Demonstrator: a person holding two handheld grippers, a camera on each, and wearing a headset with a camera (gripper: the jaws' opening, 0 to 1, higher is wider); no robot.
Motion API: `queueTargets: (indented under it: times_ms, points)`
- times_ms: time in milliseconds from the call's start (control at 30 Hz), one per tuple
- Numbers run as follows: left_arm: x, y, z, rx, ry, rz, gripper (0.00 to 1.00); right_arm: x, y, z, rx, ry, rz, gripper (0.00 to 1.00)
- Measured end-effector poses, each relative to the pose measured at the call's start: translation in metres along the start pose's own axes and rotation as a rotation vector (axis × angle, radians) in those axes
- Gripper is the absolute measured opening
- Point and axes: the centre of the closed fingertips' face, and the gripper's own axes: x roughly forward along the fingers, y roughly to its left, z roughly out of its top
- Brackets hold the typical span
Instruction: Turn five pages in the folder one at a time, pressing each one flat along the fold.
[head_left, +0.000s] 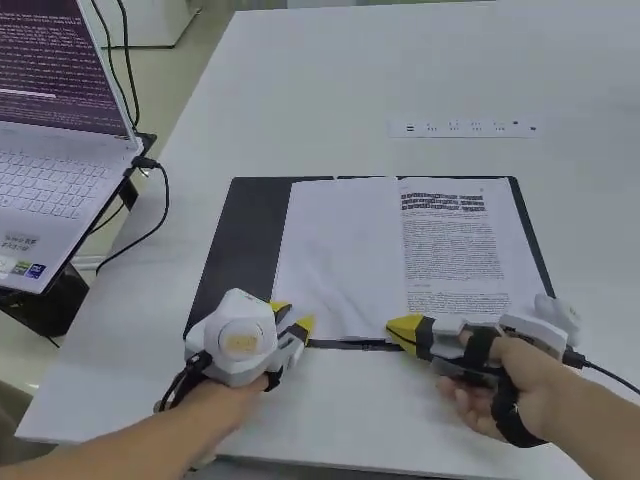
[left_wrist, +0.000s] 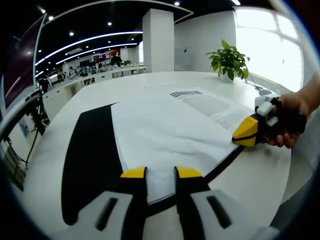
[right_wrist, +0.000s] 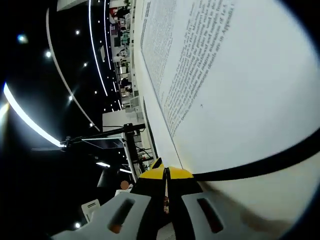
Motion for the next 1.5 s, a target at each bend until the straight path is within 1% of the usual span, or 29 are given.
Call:
queueTargets:
  times_ms: [100, 167, 267, 333, 433, 500, 533, 567, 600, 633, 667, 733, 767, 800, 867, 900, 933, 967, 1000, 1067, 1100, 1133, 1167, 1233, 1267, 1367, 1433, 1467, 1500]
  points:
    - [0.000, 0.000, 0.000, -0.004, 0.002, 0.007, 0.19, -0.003, -0.002, -0.003, 0.007, -0.002, -0.004, 0.00]
    - [0.001, 0.000, 0.001, -0.011, 0.008, 0.012, 0.19, -0.004, -0.003, -0.009, -0.009, 0.013, -0.021, 0.00]
    - [0.002, 0.000, 0.002, -0.022, 0.031, 0.023, 0.19, -0.009, 0.003, -0.013, -0.006, 0.007, -0.004, 0.00]
    - [0.000, 0.000, 0.001, -0.045, 0.058, 0.031, 0.19, -0.013, 0.011, -0.016, -0.012, -0.006, 0.011, 0.00]
    - [-0.006, -0.003, -0.001, -0.087, 0.113, 0.029, 0.19, -0.020, 0.021, -0.018, -0.028, -0.014, 0.031, 0.00]
    - [-0.012, -0.004, -0.004, -0.094, 0.160, 0.028, 0.19, -0.027, 0.028, -0.017, -0.042, -0.031, 0.040, 0.00]
    - [-0.016, -0.005, -0.003, -0.092, 0.170, 0.020, 0.18, -0.032, 0.034, -0.014, -0.060, -0.052, 0.046, 0.00]
    - [-0.017, -0.006, -0.002, -0.089, 0.166, 0.018, 0.17, -0.034, 0.035, -0.012, -0.069, -0.064, 0.042, 0.00]
    - [-0.021, -0.006, 0.001, -0.086, 0.156, 0.016, 0.18, -0.039, 0.036, -0.006, -0.095, -0.102, 0.031, 0.00]
    - [-0.027, -0.006, 0.005, -0.094, 0.139, 0.014, 0.19, -0.048, 0.041, 0.004, -0.139, -0.163, 0.024, 0.00]
    - [-0.033, -0.005, 0.010, -0.109, 0.119, 0.017, 0.20, -0.059, 0.049, 0.012, -0.178, -0.220, 0.032, 0.00]
    - [-0.045, -0.002, 0.014, -0.137, 0.106, 0.028, 0.25, -0.075, 0.058, 0.019, -0.183, -0.270, 0.040, 0.00]
    - [-0.050, -0.001, 0.017, -0.144, 0.095, 0.029, 0.27, -0.082, 0.062, 0.023, -0.210, -0.294, 0.040, 0.01]
    - [-0.057, 0.001, 0.020, -0.154, 0.081, 0.034, 0.30, -0.092, 0.066, 0.029, -0.241, -0.333, 0.032, 0.03]
    - [-0.068, 0.002, 0.024, -0.171, 0.064, 0.036, 0.32, -0.106, 0.069, 0.034, -0.293, -0.360, 0.002, 0.09]
    - [-0.072, 0.003, 0.026, -0.175, 0.060, 0.041, 0.34, -0.116, 0.070, 0.038, -0.348, -0.388, -0.033, 0.13]
    - [-0.076, 0.004, 0.028, -0.177, 0.056, 0.047, 0.35, -0.123, 0.070, 0.041, -0.395, -0.405, -0.065, 0.21]
    - [-0.082, 0.006, 0.030, -0.183, 0.048, 0.049, 0.37, -0.132, 0.069, 0.045, -0.466, -0.436, -0.114, 0.28]
    - [-0.086, 0.006, 0.032, -0.191, 0.039, 0.049, 0.38, -0.137, 0.070, 0.047, -0.494, -0.447, -0.130, 0.37]
    - [-0.093, 0.007, 0.037, -0.201, 0.024, 0.052, 0.42, -0.148, 0.070, 0.048, -0.547, -0.458, -0.165, 0.47]
    - [-0.096, 0.006, 0.040, -0.198, 0.020, 0.050, 0.44, -0.153, 0.071, 0.047, -0.605, -0.463, -0.201, 0.52]
    - [-0.099, 0.006, 0.041, -0.192, 0.017, 0.050, 0.46, -0.157, 0.072, 0.046, -0.654, -0.468, -0.228, 0.56]
    - [-0.102, 0.005, 0.043, -0.181, 0.011, 0.051, 0.48, -0.163, 0.072, 0.046, -0.710, -0.473, -0.268, 0.59]
    - [-0.106, 0.003, 0.046, -0.164, 0.001, 0.049, 0.50, -0.168, 0.074, 0.045, -0.768, -0.480, -0.299, 0.66]
    - [-0.108, 0.002, 0.047, -0.158, 0.000, 0.051, 0.52, -0.172, 0.077, 0.045, -0.818, -0.489, -0.319, 0.68]
    - [-0.112, 0.000, 0.051, -0.147, -0.013, 0.056, 0.57, -0.180, 0.079, 0.044, -0.875, -0.497, -0.360, 0.78]
    - [-0.115, 0.000, 0.055, -0.161, -0.023, 0.066, 0.61, -0.184, 0.081, 0.044, -0.911, -0.503, -0.378, 0.81]
    - [-0.116, 0.000, 0.056, -0.171, -0.029, 0.072, 0.64, -0.189, 0.080, 0.048, -0.944, -0.511, -0.398, 0.82]
    - [-0.117, -0.001, 0.057, -0.181, -0.031, 0.071, 0.66, -0.191, 0.081, 0.048, -0.970, -0.515, -0.405, 0.84]
